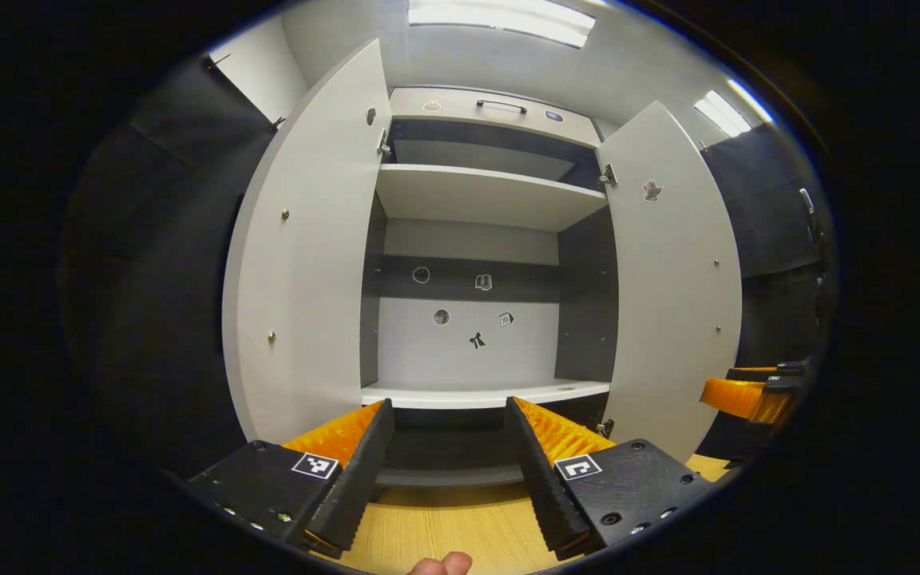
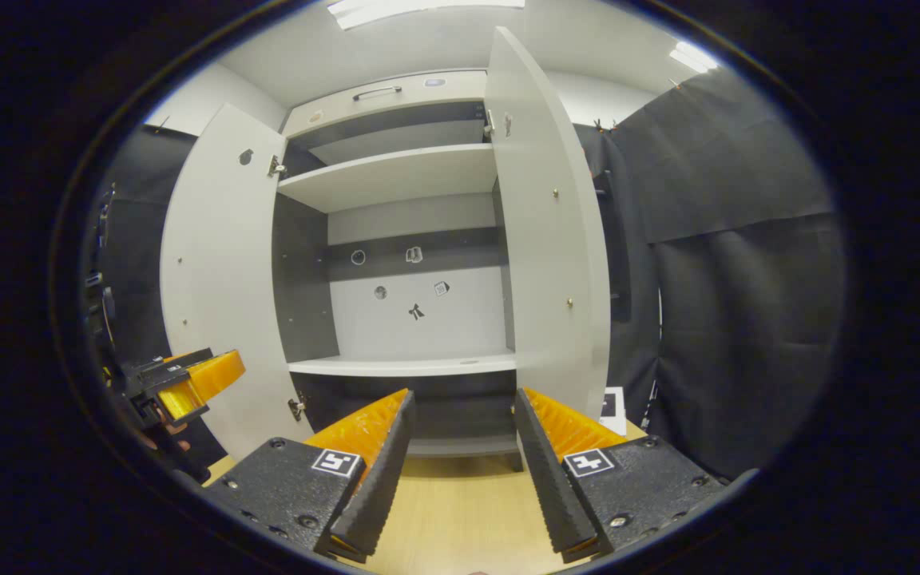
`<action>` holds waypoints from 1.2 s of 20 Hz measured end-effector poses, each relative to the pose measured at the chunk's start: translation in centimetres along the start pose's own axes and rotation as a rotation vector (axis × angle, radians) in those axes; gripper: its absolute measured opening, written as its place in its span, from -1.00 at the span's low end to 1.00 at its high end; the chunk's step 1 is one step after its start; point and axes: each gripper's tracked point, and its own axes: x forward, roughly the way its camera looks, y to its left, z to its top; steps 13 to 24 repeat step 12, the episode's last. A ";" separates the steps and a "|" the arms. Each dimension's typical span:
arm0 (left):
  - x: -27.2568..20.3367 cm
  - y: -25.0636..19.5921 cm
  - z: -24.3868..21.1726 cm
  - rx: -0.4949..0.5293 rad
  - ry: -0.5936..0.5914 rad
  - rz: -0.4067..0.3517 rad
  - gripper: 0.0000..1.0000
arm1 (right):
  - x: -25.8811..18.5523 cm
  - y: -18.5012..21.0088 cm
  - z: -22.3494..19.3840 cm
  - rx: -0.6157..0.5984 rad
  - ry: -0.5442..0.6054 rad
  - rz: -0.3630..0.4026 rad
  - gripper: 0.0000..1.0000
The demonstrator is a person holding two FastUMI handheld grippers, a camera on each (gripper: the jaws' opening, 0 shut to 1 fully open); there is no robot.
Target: Open the right door of the double-door shoe cabinet with the right hand, and open the left door with the left hand.
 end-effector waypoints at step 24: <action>-0.1 0.1 0.3 0.005 -0.007 0.016 0.66 | 0.4 1.3 0.5 -0.010 -0.031 0.040 0.57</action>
